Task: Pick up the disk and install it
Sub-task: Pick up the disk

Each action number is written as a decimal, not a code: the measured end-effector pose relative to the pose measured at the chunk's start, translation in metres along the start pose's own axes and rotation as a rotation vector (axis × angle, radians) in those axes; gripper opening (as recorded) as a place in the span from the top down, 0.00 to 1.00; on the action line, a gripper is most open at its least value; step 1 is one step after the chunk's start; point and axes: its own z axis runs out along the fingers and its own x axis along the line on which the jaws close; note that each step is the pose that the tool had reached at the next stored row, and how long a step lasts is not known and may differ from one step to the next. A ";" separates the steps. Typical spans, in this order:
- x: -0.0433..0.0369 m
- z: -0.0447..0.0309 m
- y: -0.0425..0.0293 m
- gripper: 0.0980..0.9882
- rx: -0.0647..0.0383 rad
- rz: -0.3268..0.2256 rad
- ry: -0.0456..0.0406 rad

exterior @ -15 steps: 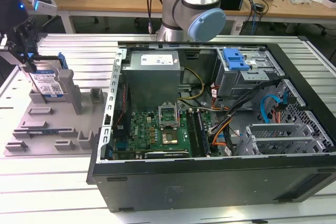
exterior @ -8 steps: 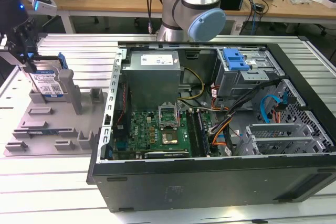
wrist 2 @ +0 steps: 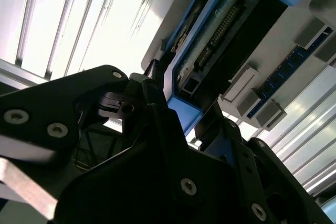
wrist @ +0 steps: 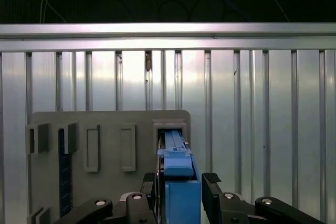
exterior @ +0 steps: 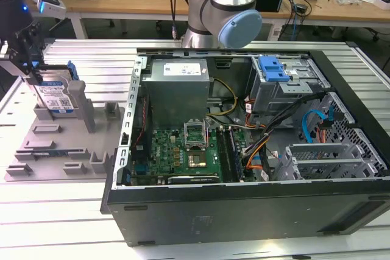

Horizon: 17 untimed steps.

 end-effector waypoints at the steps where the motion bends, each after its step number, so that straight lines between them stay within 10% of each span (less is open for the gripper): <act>1: 0.0000 0.0000 0.0000 0.57 0.000 0.000 0.0000; 17: 0.0000 0.0017 0.0000 0.70 0.000 0.000 0.0001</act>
